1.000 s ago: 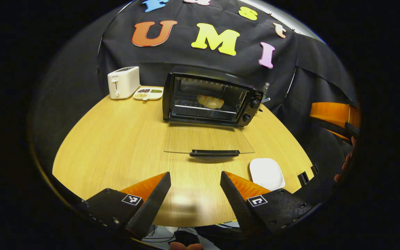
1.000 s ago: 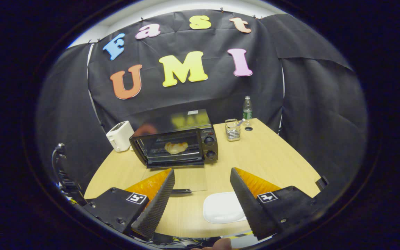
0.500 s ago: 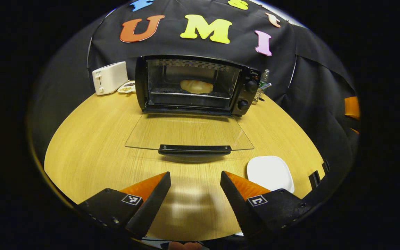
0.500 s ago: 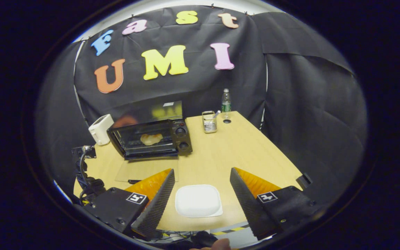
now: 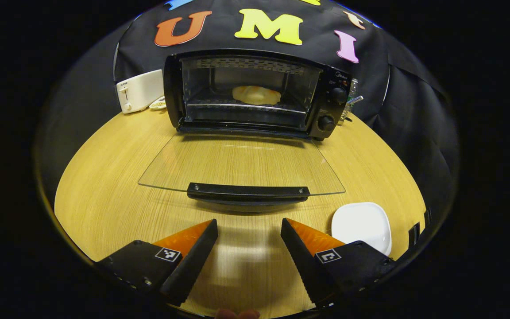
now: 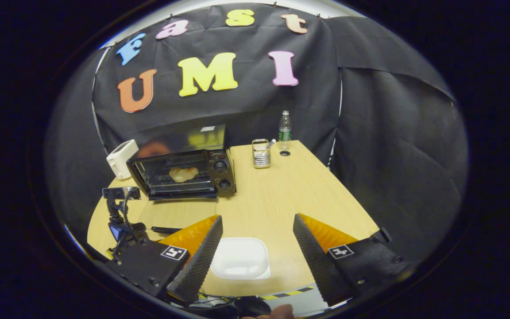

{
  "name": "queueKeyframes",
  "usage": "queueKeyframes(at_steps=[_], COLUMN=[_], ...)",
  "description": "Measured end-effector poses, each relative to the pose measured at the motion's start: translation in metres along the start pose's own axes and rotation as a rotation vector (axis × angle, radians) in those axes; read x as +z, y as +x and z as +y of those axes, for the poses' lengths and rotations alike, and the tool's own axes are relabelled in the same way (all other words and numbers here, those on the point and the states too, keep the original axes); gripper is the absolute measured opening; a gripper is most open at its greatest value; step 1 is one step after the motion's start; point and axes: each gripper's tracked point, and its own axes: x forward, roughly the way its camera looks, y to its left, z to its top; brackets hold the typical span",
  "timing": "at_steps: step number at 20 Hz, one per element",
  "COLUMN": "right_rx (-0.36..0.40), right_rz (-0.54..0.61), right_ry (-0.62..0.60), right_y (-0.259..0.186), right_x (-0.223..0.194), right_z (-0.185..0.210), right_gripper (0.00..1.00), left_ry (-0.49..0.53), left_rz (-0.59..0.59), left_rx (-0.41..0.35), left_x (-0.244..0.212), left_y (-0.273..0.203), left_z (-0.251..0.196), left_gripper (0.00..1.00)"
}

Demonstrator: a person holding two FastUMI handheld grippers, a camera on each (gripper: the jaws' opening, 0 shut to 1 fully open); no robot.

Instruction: Open the electric oven with the left hand, put the food in, and close the electric oven.

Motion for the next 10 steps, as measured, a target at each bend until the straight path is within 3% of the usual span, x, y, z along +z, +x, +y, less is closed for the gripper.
queueKeyframes(at_steps=[10], right_rx=[-0.023], right_rz=[-0.012], right_ry=[0.012], right_y=[-0.005], right_x=[0.009], right_z=[-0.015], right_gripper=[0.97], left_ry=[0.032], left_rz=[-0.003], left_rx=[0.02], left_x=[0.01], left_y=[0.012], left_z=[-0.001], left_gripper=[0.94])
